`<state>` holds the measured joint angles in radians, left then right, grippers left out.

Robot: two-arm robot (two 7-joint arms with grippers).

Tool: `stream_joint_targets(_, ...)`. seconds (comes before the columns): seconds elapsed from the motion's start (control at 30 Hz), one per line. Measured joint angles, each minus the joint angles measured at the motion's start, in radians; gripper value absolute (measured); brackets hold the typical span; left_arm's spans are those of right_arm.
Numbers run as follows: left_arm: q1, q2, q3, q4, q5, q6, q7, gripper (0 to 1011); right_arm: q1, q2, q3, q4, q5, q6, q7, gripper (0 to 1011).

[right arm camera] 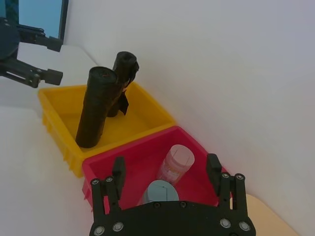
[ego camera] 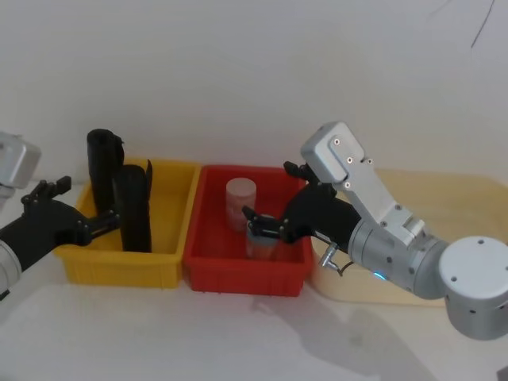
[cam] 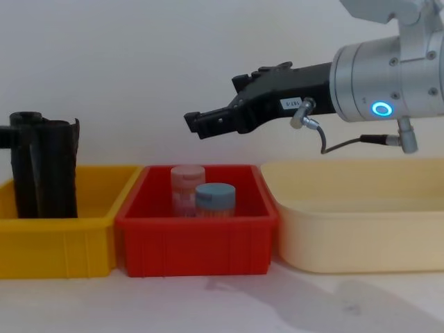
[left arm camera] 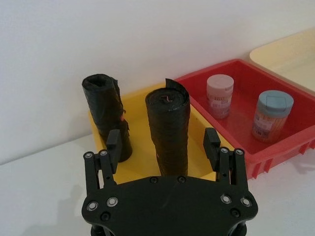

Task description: Pick up the garbage bag with the one hand and transfer it to the other hand.

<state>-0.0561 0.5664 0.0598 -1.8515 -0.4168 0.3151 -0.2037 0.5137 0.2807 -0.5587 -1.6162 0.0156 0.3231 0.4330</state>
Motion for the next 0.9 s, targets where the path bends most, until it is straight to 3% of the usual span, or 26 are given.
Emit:
stream_joint_targets(0.43, -0.061, -0.009, 0.035, 0.089, 0.019, -0.006, -0.039, 1001, 0.024, 0.0, -0.002, 0.021, 0.001, 0.009, 0.027, 1000)
stream_joint_targets(0.9, -0.143, -0.04, 0.055, 0.219, -0.018, -0.073, -0.123, 1001, 0.047, 0.0, -0.005, 0.034, 0.009, 0.02, 0.038, 1000)
